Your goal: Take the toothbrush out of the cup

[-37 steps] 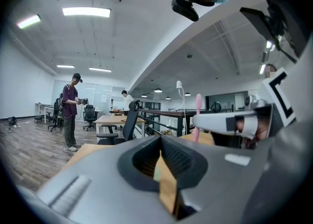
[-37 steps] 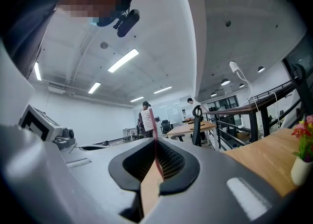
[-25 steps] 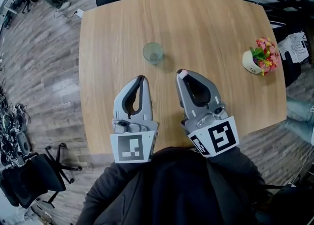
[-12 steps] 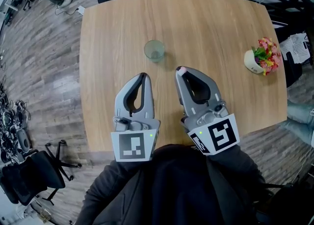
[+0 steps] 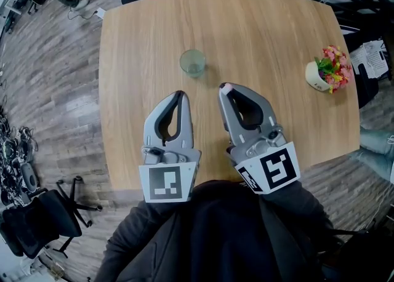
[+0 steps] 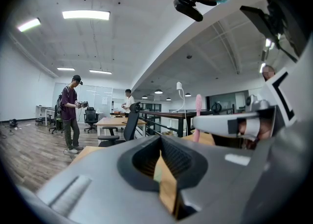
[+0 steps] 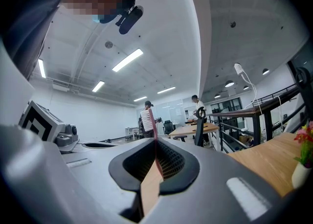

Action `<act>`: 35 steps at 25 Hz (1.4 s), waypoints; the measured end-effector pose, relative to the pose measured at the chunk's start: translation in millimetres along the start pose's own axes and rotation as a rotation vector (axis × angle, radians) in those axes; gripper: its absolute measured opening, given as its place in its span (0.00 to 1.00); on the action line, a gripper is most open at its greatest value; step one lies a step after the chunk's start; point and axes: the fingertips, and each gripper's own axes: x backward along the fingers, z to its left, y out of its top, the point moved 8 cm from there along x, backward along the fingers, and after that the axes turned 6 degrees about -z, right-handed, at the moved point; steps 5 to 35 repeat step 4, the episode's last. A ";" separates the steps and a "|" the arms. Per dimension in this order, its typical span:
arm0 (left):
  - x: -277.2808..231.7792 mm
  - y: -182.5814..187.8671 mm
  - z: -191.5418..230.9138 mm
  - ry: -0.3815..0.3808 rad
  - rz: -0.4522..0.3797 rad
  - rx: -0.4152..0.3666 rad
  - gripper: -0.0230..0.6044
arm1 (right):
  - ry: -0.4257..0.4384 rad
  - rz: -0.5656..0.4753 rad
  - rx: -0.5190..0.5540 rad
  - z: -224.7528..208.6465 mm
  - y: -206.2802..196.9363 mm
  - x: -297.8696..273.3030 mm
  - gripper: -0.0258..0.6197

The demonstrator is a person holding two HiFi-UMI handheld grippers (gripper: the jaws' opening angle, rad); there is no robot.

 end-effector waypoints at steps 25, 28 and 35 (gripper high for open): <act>0.1 0.2 -0.7 0.000 -0.002 0.001 0.05 | 0.002 -0.001 0.002 0.0 0.3 0.5 0.06; 0.1 0.2 -0.7 0.000 -0.002 0.001 0.05 | 0.002 -0.001 0.002 0.0 0.3 0.5 0.06; 0.1 0.2 -0.7 0.000 -0.002 0.001 0.05 | 0.002 -0.001 0.002 0.0 0.3 0.5 0.06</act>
